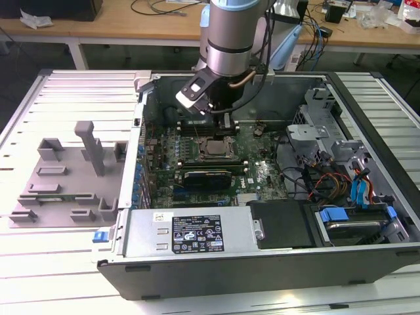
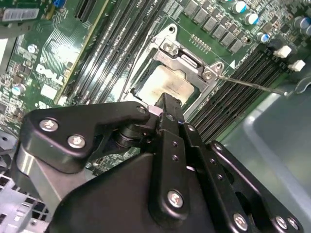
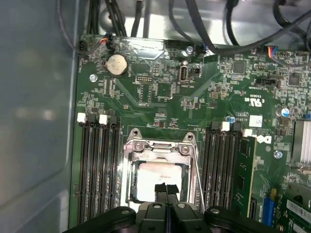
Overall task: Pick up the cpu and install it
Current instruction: 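Close the cpu cover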
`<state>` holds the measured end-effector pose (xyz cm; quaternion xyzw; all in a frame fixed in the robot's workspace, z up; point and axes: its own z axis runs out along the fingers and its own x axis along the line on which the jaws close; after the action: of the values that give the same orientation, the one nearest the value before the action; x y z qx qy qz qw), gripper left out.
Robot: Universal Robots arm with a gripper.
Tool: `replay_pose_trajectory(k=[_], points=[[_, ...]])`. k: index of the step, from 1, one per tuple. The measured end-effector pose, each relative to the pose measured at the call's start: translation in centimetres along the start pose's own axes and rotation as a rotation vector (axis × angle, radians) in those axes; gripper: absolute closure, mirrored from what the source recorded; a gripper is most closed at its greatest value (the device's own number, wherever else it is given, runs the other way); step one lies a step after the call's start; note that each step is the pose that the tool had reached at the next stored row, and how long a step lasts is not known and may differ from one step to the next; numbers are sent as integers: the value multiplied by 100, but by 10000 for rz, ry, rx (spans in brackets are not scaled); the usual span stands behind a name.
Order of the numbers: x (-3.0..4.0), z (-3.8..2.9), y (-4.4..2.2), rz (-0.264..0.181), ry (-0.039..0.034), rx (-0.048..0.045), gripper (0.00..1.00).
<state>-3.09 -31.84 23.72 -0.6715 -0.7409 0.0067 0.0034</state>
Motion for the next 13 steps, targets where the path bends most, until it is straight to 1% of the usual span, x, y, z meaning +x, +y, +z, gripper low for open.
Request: replay_pose_trajectory(k=[1,3,5,7,8,11,13], points=[[0,0,0,-336,-5,-2,89],[0,0,0,-816,-15,-3,89],[0,0,0,-1423,-34,-4,89],[0,0,0,-2437,-67,-6,89],[0,0,0,-2823,-81,-6,89],[0,0,0,-3804,-112,-8,89],[0,0,0,-4201,-123,-10,89]])
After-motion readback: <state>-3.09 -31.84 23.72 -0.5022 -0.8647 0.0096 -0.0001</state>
